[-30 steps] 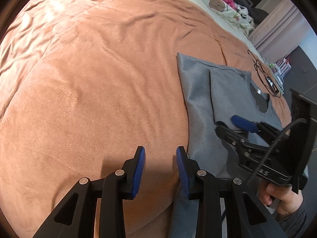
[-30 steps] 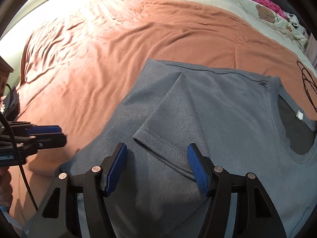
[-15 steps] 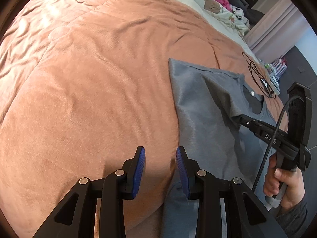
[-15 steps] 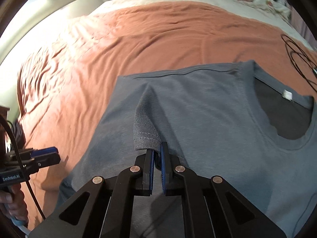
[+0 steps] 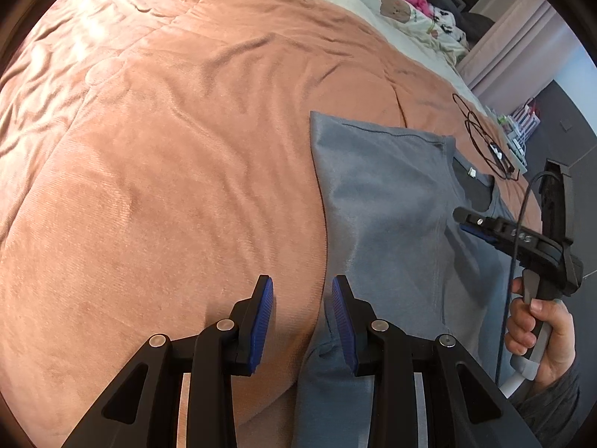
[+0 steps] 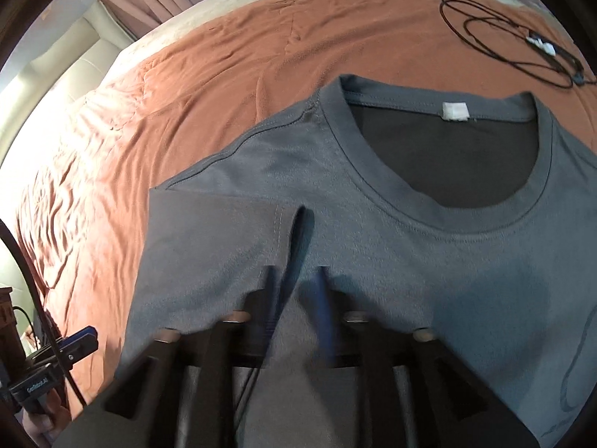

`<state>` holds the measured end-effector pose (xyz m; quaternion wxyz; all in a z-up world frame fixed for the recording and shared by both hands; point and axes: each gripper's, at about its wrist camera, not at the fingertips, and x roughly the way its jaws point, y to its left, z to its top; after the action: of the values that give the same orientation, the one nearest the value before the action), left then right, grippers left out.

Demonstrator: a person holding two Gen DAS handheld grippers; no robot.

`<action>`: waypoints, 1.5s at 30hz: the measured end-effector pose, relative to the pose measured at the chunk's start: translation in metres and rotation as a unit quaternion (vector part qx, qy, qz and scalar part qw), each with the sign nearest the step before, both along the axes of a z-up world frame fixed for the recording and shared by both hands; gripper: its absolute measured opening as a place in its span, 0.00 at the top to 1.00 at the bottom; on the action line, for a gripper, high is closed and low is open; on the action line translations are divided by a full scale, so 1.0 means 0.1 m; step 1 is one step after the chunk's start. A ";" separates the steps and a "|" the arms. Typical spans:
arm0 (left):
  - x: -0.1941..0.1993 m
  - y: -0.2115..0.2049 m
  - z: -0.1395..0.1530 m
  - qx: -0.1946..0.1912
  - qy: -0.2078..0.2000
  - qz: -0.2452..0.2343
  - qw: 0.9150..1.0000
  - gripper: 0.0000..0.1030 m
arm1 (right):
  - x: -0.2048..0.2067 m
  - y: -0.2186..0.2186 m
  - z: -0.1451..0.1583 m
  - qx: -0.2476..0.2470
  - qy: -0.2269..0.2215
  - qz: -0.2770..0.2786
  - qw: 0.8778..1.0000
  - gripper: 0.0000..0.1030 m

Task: Fold small clothes

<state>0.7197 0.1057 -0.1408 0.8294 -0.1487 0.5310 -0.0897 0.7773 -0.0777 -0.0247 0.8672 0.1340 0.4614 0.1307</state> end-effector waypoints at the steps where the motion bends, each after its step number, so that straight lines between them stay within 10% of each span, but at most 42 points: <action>1: -0.01 -0.01 -0.01 0.000 0.000 -0.001 1.000 0.66 | -0.02 -0.03 0.01 0.003 -0.005 -0.003 1.000 0.44; 18: -0.09 -0.23 -0.19 0.004 0.020 -0.035 0.999 0.66 | -0.43 0.21 -0.17 0.046 0.048 0.089 0.994 0.60; 39: -0.27 -0.41 -0.34 0.103 0.007 -0.069 0.992 0.66 | -0.73 0.37 -0.32 0.095 0.094 0.060 0.989 0.76; 45: -0.29 -0.28 -0.29 0.077 -0.007 -0.050 0.996 0.88 | -0.78 0.38 -0.28 0.099 0.084 0.059 0.990 0.97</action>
<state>0.6907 0.0772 -0.1700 0.8368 -0.0565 0.5370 -0.0909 0.6993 -0.0401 -0.0526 0.7986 0.2022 0.5245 0.2150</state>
